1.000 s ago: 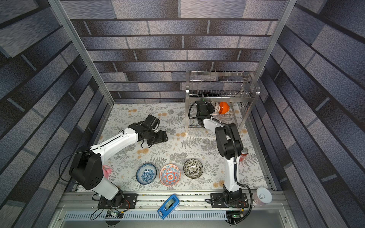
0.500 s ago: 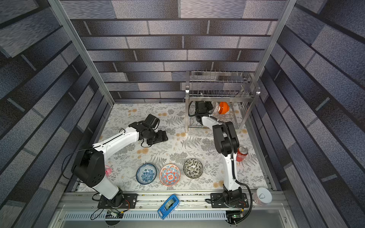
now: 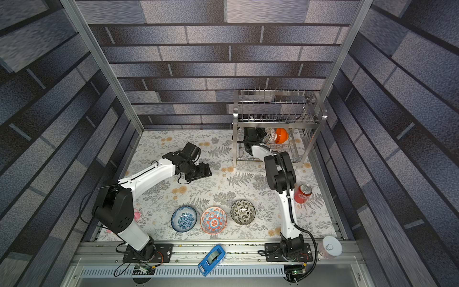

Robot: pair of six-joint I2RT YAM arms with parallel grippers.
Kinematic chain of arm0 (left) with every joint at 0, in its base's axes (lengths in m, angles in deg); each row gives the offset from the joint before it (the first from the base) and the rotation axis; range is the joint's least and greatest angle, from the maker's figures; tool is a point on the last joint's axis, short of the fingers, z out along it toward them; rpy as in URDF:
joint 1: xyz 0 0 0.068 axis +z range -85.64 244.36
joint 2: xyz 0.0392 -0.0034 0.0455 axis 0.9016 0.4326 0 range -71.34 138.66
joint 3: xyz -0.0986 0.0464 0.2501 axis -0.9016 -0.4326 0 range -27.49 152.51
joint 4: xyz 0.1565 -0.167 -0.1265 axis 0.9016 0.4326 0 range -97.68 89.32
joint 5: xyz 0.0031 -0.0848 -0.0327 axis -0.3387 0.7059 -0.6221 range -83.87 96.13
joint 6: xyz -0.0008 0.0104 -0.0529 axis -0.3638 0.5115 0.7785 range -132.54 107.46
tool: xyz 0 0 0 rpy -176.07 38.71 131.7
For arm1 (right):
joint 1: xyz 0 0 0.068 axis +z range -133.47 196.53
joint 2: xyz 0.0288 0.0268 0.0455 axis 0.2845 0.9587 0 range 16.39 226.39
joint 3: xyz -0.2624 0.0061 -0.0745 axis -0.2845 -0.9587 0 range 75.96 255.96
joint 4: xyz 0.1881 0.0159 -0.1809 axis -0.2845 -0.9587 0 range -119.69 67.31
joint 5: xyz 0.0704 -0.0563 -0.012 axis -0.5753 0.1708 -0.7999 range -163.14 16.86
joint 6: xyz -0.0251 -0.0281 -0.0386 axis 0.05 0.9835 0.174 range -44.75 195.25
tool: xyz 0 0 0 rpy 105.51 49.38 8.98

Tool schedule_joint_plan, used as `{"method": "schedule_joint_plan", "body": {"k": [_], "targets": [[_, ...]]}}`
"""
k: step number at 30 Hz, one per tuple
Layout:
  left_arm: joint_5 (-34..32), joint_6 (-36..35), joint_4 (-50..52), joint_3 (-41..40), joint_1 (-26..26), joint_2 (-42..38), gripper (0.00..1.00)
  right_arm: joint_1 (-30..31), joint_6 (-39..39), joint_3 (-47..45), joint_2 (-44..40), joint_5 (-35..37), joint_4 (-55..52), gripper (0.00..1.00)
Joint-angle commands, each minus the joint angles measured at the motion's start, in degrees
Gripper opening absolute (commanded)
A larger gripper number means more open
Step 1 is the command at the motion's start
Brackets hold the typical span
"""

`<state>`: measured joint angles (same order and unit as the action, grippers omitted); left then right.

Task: Load bowls into a dish rack
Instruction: Place the bowl in the dish rack.

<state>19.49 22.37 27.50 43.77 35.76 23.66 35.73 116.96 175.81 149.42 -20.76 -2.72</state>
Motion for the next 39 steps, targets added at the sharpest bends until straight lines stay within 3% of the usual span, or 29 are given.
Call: {"method": "schedule_joint_plan", "body": {"k": [1, 39], "targets": [[0.78, -1.28, 1.06, 1.68, 0.49, 0.71, 0.82, -0.09, 0.81, 3.06, 0.71, 1.84, 3.49, 0.00], [2.37, -1.08, -0.76, -1.16, 1.53, 0.42, 0.82, 3.56, 7.11, 5.79, 5.00, 2.45, -0.96, 0.00]]}}
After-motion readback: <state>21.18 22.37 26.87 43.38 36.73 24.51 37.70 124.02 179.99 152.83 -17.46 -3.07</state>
